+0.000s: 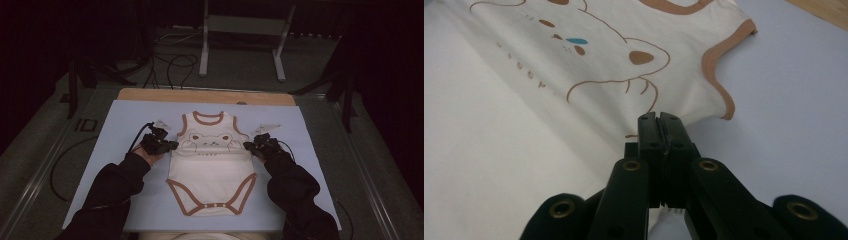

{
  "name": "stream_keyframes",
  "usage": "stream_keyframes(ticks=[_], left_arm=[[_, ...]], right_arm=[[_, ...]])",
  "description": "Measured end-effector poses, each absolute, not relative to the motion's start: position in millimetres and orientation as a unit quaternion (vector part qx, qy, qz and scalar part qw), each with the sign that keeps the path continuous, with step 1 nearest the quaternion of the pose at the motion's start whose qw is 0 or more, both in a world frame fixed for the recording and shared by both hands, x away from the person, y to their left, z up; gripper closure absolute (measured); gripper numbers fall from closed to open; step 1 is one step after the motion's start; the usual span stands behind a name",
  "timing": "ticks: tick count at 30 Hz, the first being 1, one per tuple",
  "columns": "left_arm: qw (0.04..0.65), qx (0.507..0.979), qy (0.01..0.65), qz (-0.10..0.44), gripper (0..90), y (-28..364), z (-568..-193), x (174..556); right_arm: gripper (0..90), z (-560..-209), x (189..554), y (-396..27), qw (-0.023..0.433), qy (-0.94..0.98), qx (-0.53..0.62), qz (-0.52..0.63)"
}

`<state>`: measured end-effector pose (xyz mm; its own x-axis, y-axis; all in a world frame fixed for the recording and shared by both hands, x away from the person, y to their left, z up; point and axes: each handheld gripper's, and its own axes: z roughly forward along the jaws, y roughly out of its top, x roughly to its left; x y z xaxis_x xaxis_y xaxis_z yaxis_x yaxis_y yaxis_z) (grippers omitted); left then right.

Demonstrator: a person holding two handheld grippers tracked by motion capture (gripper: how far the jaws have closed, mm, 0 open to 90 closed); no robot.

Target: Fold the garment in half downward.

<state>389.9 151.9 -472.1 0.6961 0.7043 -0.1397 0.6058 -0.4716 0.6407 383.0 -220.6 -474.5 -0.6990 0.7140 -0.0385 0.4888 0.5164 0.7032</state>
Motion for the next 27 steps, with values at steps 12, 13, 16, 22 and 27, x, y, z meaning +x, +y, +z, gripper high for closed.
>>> stream_keyframes(ticks=[12, 13, 16, 22, 27], left_arm=[[0.351, 0.862, 0.361, 0.068, 90.0, 155.2, -458.0, 361.4], [0.353, 0.861, 0.359, 0.067, 90.0, 155.2, -457.4, 358.6], [0.354, 0.863, 0.353, 0.067, 90.0, 156.7, -456.0, 351.1], [0.355, 0.864, 0.353, 0.058, 90.0, 161.3, -459.0, 340.3], [0.35, 0.871, 0.34, 0.06, 90.0, 161.1, -460.4, 327.4]], right_arm=[[90.0, -463.6, 349.1, -223.2, 0.172, 0.858, 0.328, 0.356], [90.0, -463.4, 346.9, -223.3, 0.172, 0.858, 0.327, 0.356], [90.0, -463.6, 339.4, -224.4, 0.168, 0.858, 0.327, 0.359], [90.0, -463.4, 319.0, -223.5, 0.163, 0.859, 0.319, 0.367], [90.0, -460.0, 304.6, -223.3, 0.161, 0.863, 0.307, 0.366]])
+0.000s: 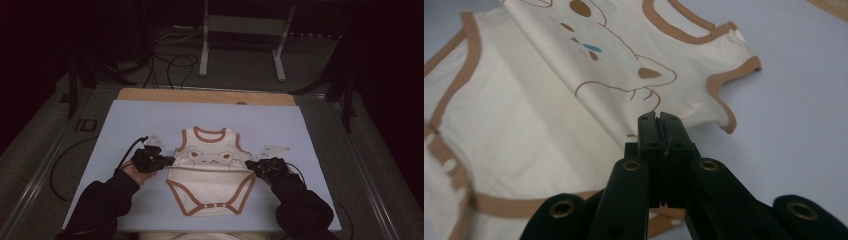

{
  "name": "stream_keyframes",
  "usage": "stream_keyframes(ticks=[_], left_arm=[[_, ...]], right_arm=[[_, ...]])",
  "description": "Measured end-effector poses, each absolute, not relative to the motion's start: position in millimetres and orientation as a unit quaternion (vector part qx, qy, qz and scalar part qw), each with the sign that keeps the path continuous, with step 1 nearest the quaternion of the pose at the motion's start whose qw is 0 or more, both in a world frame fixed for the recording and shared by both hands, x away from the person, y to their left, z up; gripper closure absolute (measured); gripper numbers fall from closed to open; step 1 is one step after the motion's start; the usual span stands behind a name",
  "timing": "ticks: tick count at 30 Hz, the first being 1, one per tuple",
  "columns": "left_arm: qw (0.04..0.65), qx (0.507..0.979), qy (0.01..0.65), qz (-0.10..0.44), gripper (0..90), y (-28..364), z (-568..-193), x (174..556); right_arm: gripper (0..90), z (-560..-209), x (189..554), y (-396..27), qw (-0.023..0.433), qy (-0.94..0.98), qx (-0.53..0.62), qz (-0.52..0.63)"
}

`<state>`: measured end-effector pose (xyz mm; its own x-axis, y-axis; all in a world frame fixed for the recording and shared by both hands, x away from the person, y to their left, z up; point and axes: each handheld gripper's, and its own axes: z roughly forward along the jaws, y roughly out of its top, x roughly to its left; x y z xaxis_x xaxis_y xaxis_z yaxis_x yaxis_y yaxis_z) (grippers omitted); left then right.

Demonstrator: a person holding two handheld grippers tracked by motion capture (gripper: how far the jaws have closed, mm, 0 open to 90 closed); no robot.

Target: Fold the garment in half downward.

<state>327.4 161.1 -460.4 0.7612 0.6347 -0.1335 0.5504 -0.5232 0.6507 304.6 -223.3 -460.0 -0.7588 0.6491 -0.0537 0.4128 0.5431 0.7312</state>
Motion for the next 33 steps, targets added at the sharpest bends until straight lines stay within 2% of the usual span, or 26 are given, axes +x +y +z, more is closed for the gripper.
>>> stream_keyframes(ticks=[12, 33], left_arm=[[0.353, 0.877, 0.322, 0.043, 90.0, 160.5, -462.2, 293.2], [0.348, 0.881, 0.32, 0.021, 90.0, 161.6, -484.8, 259.3]], right_arm=[[90.0, -461.0, 275.2, -229.1, 0.144, 0.872, 0.299, 0.359], [89.9, -475.1, 239.9, -230.9, 0.114, 0.887, 0.288, 0.342]])
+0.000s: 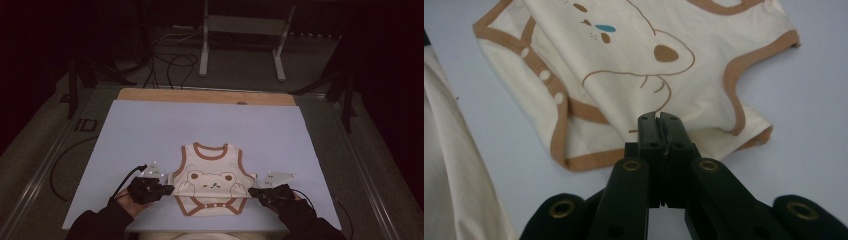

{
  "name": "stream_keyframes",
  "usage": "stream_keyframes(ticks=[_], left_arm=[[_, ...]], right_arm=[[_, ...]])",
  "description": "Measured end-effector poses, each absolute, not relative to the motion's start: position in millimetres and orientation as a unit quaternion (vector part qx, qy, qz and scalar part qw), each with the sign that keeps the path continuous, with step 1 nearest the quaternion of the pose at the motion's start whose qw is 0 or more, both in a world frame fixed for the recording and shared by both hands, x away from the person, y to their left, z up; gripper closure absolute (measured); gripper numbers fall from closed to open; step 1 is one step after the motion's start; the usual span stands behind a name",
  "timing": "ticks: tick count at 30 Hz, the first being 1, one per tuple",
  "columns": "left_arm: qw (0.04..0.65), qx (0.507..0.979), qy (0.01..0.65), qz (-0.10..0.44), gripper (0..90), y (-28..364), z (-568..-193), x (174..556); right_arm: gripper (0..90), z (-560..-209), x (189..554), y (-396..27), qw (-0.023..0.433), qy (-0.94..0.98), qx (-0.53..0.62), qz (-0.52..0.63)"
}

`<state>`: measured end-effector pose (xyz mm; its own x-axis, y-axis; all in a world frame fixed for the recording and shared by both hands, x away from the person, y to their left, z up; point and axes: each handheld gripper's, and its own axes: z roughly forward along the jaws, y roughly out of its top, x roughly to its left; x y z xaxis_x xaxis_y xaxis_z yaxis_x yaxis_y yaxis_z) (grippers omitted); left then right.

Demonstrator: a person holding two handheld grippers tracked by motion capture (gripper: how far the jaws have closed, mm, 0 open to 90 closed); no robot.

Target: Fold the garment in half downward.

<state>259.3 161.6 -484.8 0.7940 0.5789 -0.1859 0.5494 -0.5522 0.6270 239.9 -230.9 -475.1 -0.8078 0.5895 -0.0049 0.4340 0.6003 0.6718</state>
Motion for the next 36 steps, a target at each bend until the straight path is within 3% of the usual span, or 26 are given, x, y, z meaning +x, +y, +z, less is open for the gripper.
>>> stream_keyframes(ticks=[36], left_arm=[[0.338, 0.89, 0.306, 0.007, 89.1, 158.9, -511.5, 244.3]], right_arm=[[88.2, -509.1, 231.6, -236.7, 0.079, 0.896, 0.296, 0.323]])
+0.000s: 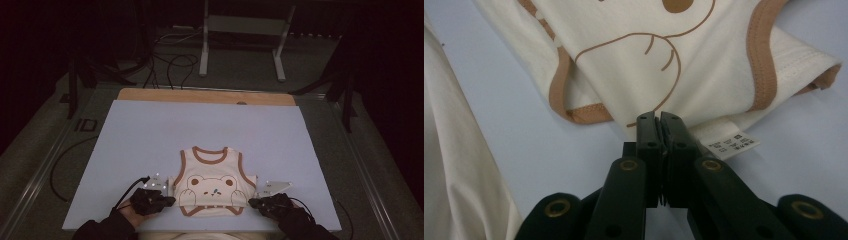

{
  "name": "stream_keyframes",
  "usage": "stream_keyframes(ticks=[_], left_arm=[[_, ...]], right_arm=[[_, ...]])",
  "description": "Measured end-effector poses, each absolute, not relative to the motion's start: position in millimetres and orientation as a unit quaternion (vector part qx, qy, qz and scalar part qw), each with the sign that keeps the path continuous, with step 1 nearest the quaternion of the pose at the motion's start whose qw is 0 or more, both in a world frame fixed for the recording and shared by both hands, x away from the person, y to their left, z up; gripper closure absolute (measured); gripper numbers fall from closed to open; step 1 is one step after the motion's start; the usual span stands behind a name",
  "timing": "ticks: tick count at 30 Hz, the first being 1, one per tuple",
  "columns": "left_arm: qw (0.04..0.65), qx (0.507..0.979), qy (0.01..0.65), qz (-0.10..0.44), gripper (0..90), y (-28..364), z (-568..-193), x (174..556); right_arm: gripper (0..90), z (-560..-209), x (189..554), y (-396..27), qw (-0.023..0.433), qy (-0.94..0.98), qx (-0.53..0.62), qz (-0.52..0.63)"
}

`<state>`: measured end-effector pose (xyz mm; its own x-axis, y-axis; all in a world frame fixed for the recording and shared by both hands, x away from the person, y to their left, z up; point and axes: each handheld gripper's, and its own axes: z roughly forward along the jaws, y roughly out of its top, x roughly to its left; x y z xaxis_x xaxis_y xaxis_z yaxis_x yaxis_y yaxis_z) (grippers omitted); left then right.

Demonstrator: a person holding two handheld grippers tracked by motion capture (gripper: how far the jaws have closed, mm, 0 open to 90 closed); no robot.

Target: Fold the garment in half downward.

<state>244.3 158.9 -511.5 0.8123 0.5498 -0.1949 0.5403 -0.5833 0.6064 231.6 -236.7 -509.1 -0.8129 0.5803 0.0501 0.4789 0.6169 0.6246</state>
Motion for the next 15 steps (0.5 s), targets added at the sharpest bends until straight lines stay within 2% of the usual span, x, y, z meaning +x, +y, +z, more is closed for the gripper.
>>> stream_keyframes(ticks=[15], left_arm=[[0.334, 0.894, 0.297, 0.013, 88.8, 157.7, -510.8, 243.7]], right_arm=[[87.8, -510.3, 233.4, -238.5, 0.07, 0.893, 0.298, 0.329]])
